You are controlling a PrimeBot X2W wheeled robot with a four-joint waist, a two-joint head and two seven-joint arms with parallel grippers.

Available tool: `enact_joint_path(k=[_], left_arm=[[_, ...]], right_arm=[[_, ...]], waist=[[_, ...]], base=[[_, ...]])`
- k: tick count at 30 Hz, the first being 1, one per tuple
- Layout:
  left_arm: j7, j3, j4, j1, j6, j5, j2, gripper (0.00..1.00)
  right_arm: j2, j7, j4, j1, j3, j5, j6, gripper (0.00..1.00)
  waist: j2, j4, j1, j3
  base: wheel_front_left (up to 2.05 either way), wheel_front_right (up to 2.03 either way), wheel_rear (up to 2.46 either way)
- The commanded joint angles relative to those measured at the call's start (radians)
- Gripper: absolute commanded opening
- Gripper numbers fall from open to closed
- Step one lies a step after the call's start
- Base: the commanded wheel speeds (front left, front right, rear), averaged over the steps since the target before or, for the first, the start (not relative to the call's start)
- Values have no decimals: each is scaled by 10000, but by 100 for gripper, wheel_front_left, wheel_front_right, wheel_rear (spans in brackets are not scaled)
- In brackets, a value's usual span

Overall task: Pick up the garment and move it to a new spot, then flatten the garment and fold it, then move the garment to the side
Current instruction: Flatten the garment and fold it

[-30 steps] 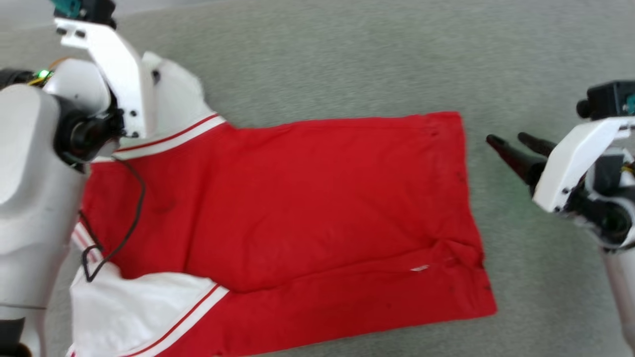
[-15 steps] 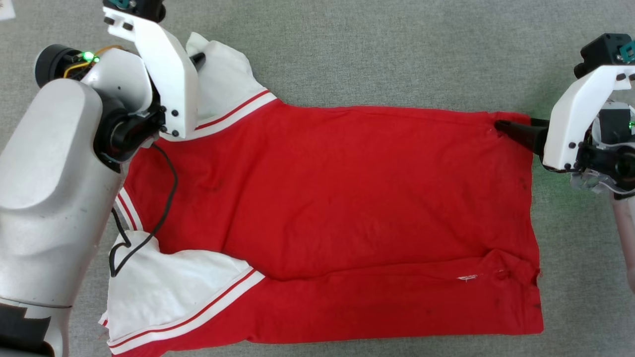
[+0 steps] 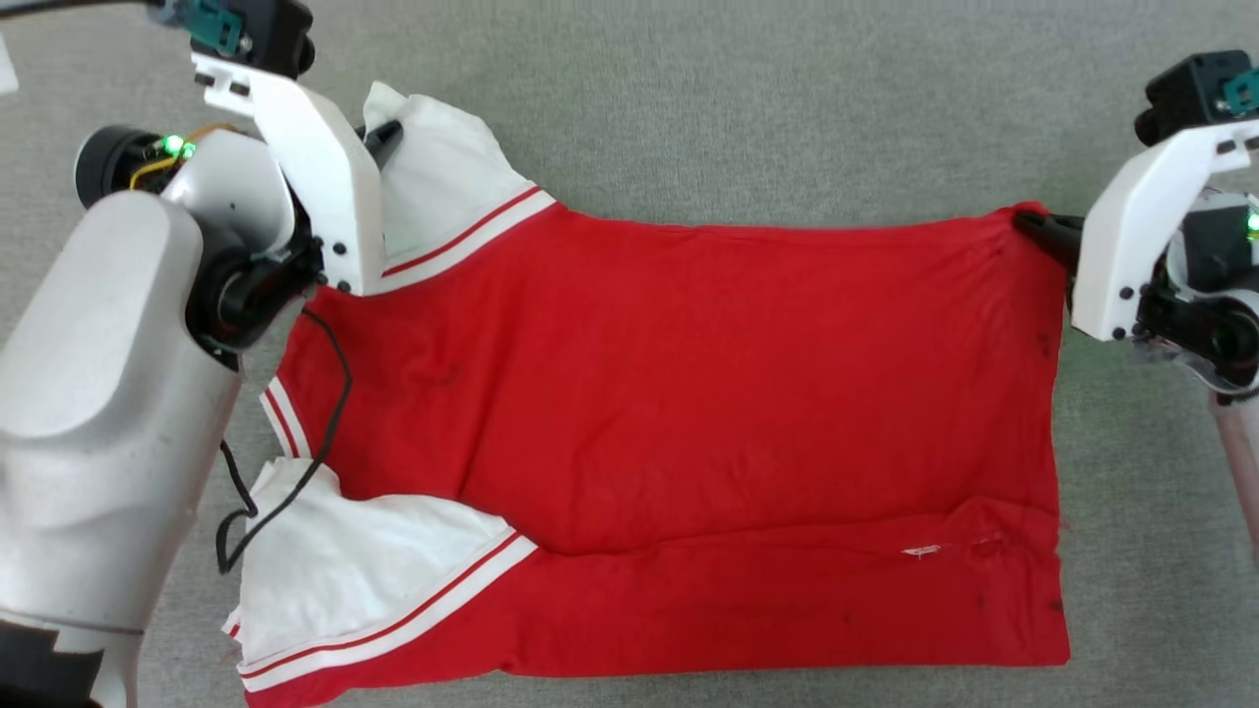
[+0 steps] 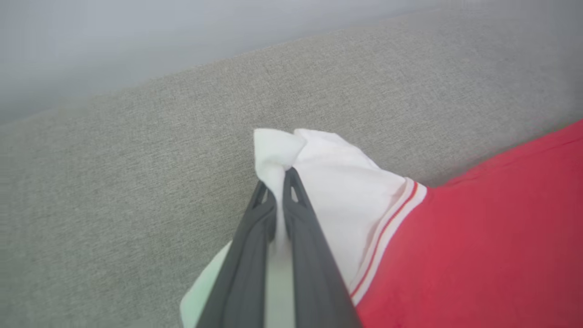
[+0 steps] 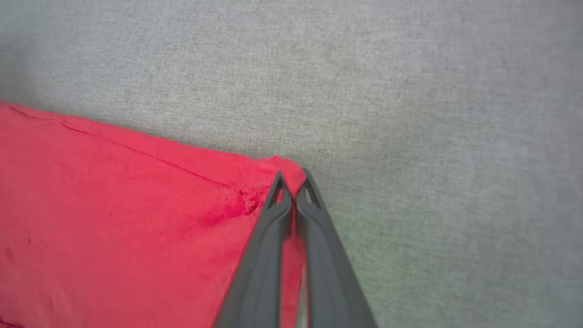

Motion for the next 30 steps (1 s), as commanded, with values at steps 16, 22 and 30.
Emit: enact_joint_path(k=[16, 22, 30], left_arm=[[-1889, 763, -2219, 4238, 1240, -428, 561, 0], [-2242, 698, -2882, 6183, 1901, -584, 402, 0], [-2715, 681, -2634, 8049, 2228, -1110, -13, 0]], right_arm=[[-402, -1605, -1474, 2940, -314, 75, -3, 0], [-261, -2524, -1816, 4342, -458, 143, -3, 0], [19, -3587, -1799, 6126, -771, 369, -3, 0]], waist=[[0, 487, 0, -1893], [0, 612, 0, -2222], [0, 565, 0, -2614]], base=[[0, 0, 0], [0, 0, 0], [0, 0, 0]])
